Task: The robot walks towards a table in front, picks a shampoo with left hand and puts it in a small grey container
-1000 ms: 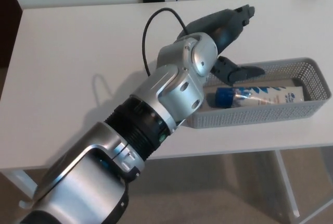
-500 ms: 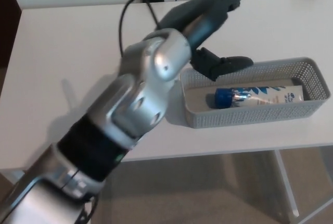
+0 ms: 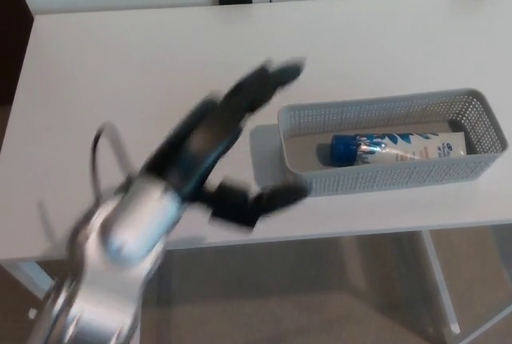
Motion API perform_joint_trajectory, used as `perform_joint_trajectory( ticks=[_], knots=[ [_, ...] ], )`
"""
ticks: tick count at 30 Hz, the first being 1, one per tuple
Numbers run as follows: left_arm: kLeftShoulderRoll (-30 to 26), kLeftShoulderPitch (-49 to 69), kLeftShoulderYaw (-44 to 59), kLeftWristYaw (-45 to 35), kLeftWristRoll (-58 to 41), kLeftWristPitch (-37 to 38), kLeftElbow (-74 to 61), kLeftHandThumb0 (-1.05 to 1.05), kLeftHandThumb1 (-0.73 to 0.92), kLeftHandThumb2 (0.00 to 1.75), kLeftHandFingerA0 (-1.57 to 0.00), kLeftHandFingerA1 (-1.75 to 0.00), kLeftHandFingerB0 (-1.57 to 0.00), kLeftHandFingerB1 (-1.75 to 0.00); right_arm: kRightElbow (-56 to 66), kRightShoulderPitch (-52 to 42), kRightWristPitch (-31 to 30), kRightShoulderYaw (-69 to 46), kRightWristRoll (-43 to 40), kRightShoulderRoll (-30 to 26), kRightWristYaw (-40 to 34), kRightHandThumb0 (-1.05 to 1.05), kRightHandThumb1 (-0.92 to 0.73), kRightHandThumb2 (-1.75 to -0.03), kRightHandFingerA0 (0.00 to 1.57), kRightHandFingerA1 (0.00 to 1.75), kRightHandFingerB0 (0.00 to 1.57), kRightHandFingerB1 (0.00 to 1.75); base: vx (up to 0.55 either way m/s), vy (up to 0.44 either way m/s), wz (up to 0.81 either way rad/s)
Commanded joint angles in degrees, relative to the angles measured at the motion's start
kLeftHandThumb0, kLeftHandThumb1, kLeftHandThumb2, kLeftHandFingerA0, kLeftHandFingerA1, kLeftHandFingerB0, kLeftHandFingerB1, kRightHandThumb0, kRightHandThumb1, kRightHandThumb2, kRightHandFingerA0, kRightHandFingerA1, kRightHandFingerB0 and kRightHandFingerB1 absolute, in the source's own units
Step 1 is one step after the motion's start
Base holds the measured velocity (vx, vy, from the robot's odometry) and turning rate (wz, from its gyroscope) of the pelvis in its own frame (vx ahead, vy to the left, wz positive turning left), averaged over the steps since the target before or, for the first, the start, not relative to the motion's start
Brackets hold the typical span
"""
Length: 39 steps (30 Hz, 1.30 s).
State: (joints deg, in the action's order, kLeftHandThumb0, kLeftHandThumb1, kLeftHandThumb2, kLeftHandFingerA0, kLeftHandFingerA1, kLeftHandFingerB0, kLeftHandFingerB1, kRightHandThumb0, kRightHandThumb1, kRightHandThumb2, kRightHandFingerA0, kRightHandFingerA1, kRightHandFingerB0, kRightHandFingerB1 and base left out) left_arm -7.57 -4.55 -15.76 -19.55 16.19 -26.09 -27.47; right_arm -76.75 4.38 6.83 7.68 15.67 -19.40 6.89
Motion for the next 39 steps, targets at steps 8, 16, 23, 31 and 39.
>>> perform_joint_trajectory(
  ticks=[8,16,23,31,39],
  knots=[
    [-9.92,67.68,34.32,-32.20,-32.84,55.81,7.30,-0.77,0.60,0.59,-0.31,-0.31,-0.34,-0.31,-0.38,-3.60,-0.09,-0.64,-0.16,-2.54,0.76,-0.37,-0.71,-0.61,0.64,0.51,0.52,0.42,0.00,0.000,0.00],
    [-20.05,56.70,27.44,-12.26,-11.34,52.36,39.20,-0.70,0.67,1.06,-0.86,-0.66,-0.79,-0.63,-0.72,-3.77,-0.45,0.00,0.66,-2.70,0.18,-0.34,-0.70,-0.61,0.68,0.53,0.53,0.42,0.00,0.000,0.00],
    [-22.36,40.10,17.53,-2.21,-1.99,40.59,58.59,-0.74,0.83,0.66,-0.51,-0.38,-0.49,-0.38,-0.78,-2.89,-1.10,0.01,0.72,-2.61,0.19,-0.36,-0.71,-0.61,0.65,0.50,0.49,0.40,0.00,0.000,0.00],
    [-16.61,14.71,17.17,-8.05,-7.99,27.12,81.89,-0.81,0.73,1.08,-0.09,-0.60,0.00,-0.36,-0.54,0.49,-1.95,0.56,0.99,-2.16,0.68,-0.36,-0.71,-0.61,0.65,0.49,0.52,0.40,0.00,0.000,0.00],
    [-12.31,6.22,17.14,7.36,-6.43,23.98,91.17,-0.77,0.79,1.04,-0.14,-0.51,-0.10,-0.44,0.14,4.32,-1.65,0.45,0.52,-1.85,1.82,-0.37,-0.71,-0.61,0.64,0.51,0.52,0.41,0.00,0.000,0.00]
  ],
)
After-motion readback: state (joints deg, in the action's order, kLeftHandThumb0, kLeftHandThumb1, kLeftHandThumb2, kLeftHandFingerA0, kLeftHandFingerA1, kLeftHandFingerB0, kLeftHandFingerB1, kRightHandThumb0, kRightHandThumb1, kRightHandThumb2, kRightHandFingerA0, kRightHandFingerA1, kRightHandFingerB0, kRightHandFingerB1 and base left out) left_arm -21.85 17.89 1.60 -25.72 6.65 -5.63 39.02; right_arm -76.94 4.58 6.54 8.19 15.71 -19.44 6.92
